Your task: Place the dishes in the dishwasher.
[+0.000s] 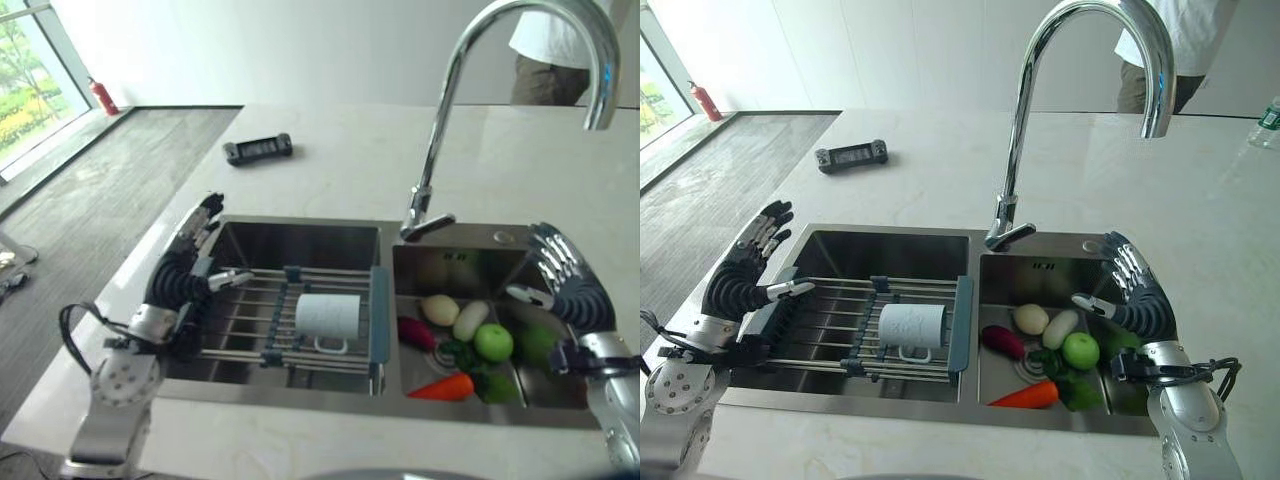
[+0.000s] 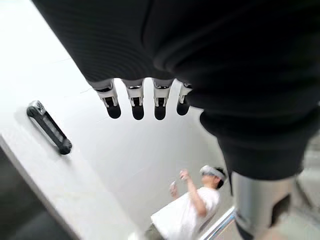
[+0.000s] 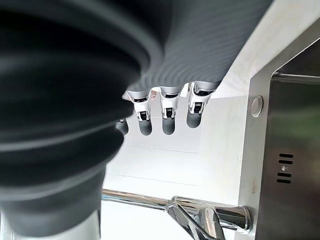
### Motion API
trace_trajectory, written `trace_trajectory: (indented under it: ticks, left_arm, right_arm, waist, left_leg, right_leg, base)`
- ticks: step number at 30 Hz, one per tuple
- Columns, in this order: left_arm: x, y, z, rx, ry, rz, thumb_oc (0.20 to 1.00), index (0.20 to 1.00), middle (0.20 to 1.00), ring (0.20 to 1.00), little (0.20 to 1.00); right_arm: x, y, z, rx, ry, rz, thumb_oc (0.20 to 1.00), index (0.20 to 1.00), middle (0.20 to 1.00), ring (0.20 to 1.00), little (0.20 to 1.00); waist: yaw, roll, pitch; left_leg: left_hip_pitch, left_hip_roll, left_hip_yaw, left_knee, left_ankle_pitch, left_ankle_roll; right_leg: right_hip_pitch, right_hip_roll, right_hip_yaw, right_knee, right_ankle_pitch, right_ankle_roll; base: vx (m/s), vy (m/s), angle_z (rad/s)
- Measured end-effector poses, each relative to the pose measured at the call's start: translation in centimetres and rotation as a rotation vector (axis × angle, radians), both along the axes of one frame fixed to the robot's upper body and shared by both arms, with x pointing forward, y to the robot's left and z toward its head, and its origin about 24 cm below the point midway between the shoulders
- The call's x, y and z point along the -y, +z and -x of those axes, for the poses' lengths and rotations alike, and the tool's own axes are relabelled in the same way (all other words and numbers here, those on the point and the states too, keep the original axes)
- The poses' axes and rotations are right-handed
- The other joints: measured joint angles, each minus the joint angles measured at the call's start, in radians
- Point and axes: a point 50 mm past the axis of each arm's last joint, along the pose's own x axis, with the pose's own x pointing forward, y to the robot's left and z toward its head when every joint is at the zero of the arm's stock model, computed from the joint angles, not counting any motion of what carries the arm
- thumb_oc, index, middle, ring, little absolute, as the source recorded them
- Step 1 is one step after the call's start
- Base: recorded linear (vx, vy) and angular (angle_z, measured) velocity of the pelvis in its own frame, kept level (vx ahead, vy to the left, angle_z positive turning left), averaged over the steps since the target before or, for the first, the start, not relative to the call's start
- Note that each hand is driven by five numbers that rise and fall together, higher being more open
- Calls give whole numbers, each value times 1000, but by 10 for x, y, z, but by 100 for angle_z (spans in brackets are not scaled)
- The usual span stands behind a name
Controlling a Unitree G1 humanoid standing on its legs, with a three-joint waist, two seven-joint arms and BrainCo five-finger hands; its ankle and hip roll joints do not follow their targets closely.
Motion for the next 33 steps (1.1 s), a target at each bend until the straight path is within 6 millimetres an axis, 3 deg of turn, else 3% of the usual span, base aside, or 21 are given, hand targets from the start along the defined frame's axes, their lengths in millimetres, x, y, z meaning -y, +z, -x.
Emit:
trace_trajectory:
  ticks: [5, 10, 16, 20, 33]
  left_arm:
    - [3, 25, -31, 20, 15, -211, 1000, 1000, 1000, 1000, 1000]
    - [14, -2, -41, -171, -21, -336, 1000, 1000, 1000, 1000, 1000]
    - [13, -18, -62, -429, -41, -484, 1000, 1000, 1000, 1000, 1000]
    - [16, -13, -67, -482, -63, -533, 1000, 1000, 1000, 1000, 1000]
    - [23, -38, -63, -652, -112, -614, 1000, 1000, 1000, 1000, 1000]
  right_arm:
    - [-2, 8, -8, 22, 18, 13, 1000, 1000, 1000, 1000, 1000]
    - [-3, 9, -10, 22, 35, 19, 1000, 1000, 1000, 1000, 1000]
    - [-6, 16, -18, 30, 74, 45, 1000, 1000, 1000, 1000, 1000]
    - [-8, 18, -20, 34, 98, 50, 1000, 1000, 1000, 1000, 1000]
    - [-5, 13, -21, 9, 100, 52, 1000, 1000, 1000, 1000, 1000]
  waist:
    - [-26, 26, -9]
    - [-75, 32, -12]
    - [-92, 36, -15]
    - [-106, 39, -17]
    - [-116, 35, -17]
  left_leg:
    - [7, 3, 18, 6, 0, 0]
    - [17, 4, 28, 6, -2, -1]
    - [20, 12, 50, 6, -5, -3]
    - [20, 16, 68, 6, -1, 3]
    - [23, 21, 76, 6, -1, 2]
  right_leg:
    - [3, 0, 8, 7, -3, 4]
    - [7, 2, 21, 3, 0, 0]
    - [-1, 9, 39, 7, 0, -1]
    - [0, 12, 53, 3, 6, -5]
    - [1, 16, 60, 2, 8, -4]
  base:
    - [-3, 53, -8]
    - [3, 43, -10]
    - [-1, 38, -10]
    - [-3, 19, -11]
    - [-1, 2, -1]
